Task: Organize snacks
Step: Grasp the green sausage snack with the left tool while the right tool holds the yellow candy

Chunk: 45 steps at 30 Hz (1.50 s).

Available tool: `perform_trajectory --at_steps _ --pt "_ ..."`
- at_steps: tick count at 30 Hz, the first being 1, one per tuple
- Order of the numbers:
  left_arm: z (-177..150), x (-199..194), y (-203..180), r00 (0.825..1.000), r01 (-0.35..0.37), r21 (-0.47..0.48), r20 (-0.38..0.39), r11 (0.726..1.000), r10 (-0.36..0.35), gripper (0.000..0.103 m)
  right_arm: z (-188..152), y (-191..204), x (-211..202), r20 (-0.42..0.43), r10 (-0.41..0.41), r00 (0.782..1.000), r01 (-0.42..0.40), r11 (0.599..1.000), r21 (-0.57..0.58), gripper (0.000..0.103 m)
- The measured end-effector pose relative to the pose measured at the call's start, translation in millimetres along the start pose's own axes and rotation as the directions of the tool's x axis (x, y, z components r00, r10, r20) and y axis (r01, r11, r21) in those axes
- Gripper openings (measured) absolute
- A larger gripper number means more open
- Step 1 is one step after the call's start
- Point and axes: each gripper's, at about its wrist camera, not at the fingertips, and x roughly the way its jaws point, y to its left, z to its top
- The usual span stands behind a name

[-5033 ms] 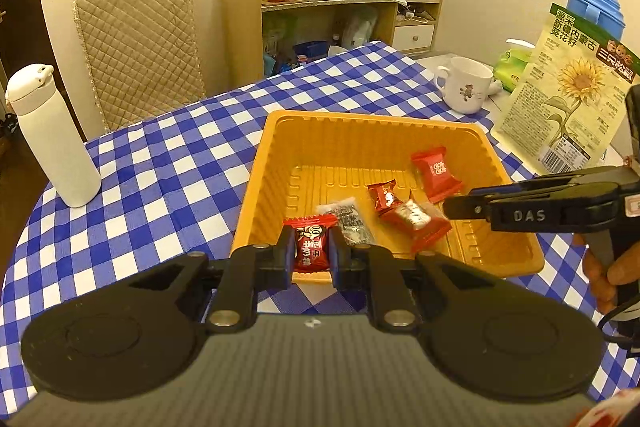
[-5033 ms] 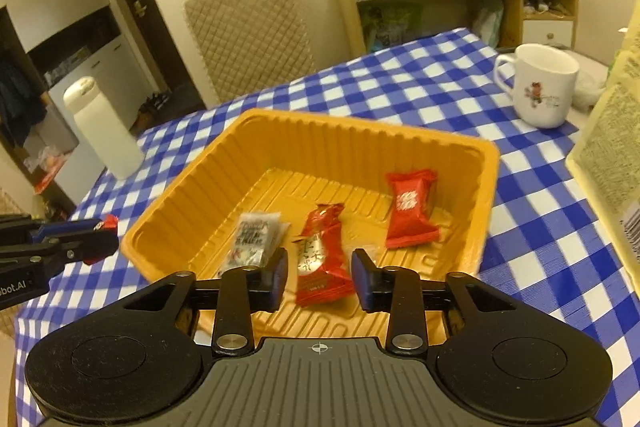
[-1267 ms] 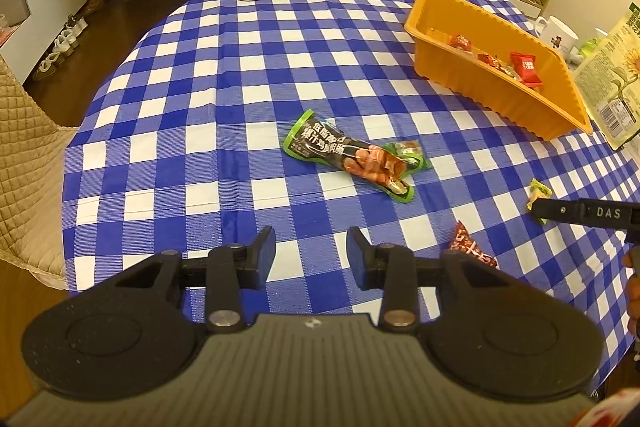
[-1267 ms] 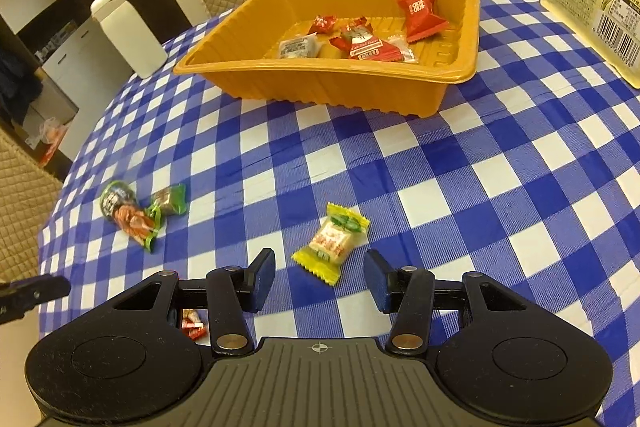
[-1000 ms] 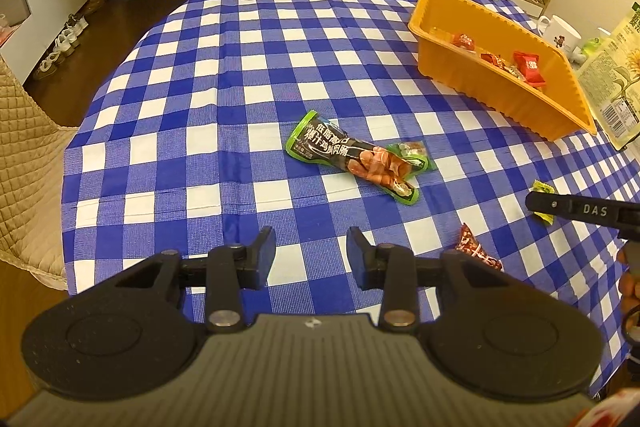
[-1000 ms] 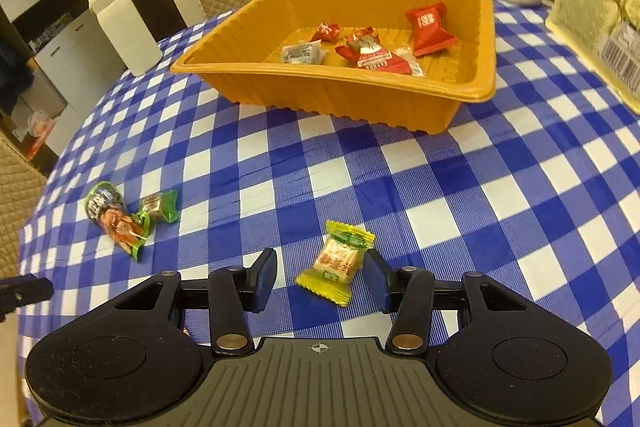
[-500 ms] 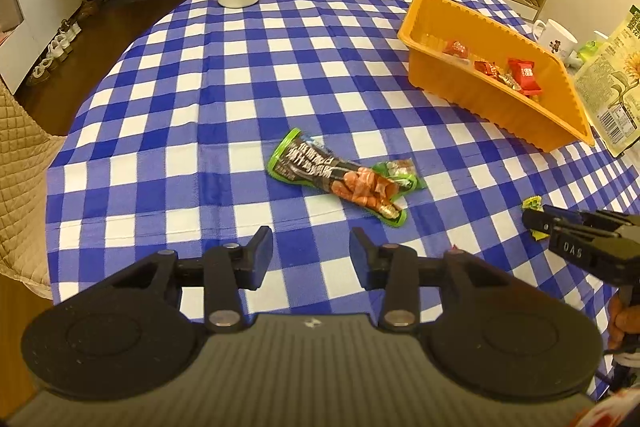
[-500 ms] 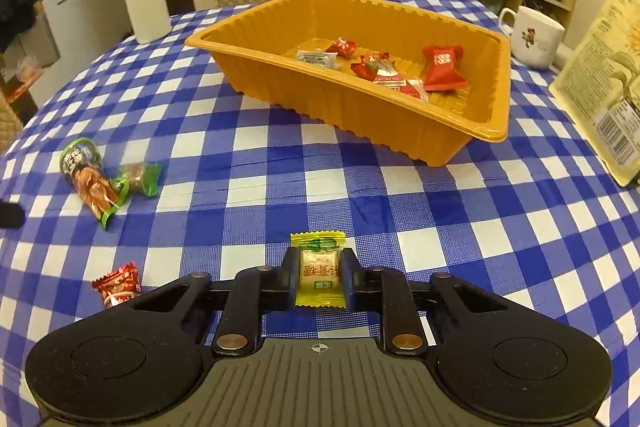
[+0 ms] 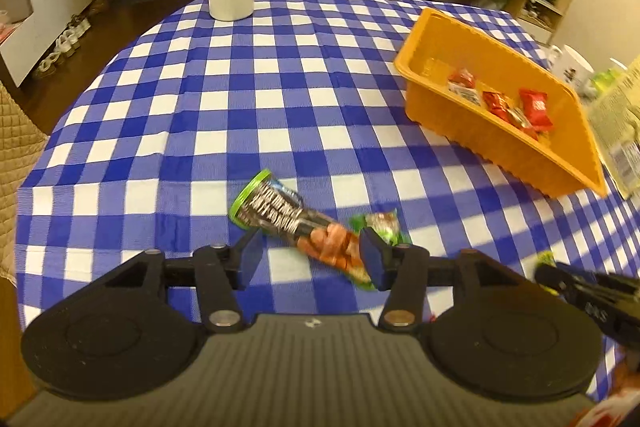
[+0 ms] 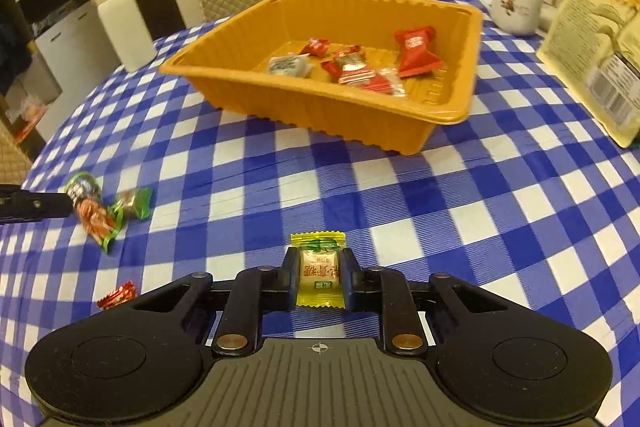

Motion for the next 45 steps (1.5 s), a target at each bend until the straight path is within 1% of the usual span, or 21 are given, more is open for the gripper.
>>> perform_trajectory --at_steps 6,9,12,16,22,28,29,33,35,39,45 --pt "12 22 -7 0.999 -0.050 -0.013 -0.006 0.999 0.050 0.049 5 -13 -7 0.010 0.025 1.000 -0.025 0.998 0.054 0.021" --pt "13 31 -9 0.998 -0.069 0.013 -0.013 0.998 0.069 0.049 7 -18 -8 0.009 0.043 0.999 -0.044 0.995 0.092 0.021" --pt "8 35 -10 0.996 -0.084 0.042 -0.013 0.996 0.085 0.049 8 -20 -8 0.009 0.050 0.999 -0.051 0.993 0.104 0.021" --pt "2 31 -8 0.997 -0.068 0.071 -0.017 0.995 0.069 0.049 8 -22 -8 0.000 0.066 0.998 -0.066 0.992 0.111 0.021" --pt "-10 22 6 0.998 -0.044 0.060 -0.038 0.997 0.046 0.050 6 -22 -7 -0.010 0.082 0.997 -0.080 0.990 0.114 0.021" --pt "-7 21 9 0.998 -0.015 0.093 -0.057 0.996 0.020 0.044 6 -22 -6 -0.017 0.088 0.996 -0.085 0.991 0.107 0.021" --pt "-7 22 9 0.998 -0.012 0.094 -0.059 0.996 0.018 0.041 7 -22 -6 -0.018 0.089 0.996 -0.086 0.991 0.105 0.021" --pt "-5 25 4 0.998 0.006 0.085 -0.055 0.996 -0.001 0.036 7 -22 -8 -0.018 0.095 0.995 -0.093 0.991 0.098 0.021" --pt "-5 26 2 0.999 -0.006 0.093 -0.048 0.996 0.011 0.031 6 -22 -10 -0.017 0.095 0.995 -0.093 0.991 0.098 0.021" --pt "-5 26 4 0.999 -0.004 0.096 -0.047 0.995 0.008 0.031 4 -25 -14 -0.015 0.094 0.996 -0.092 0.990 0.104 0.021" --pt "-7 20 1 0.999 0.012 0.137 -0.040 0.990 -0.007 0.026 4 -28 -18 -0.010 0.092 0.996 -0.090 0.990 0.107 0.021"
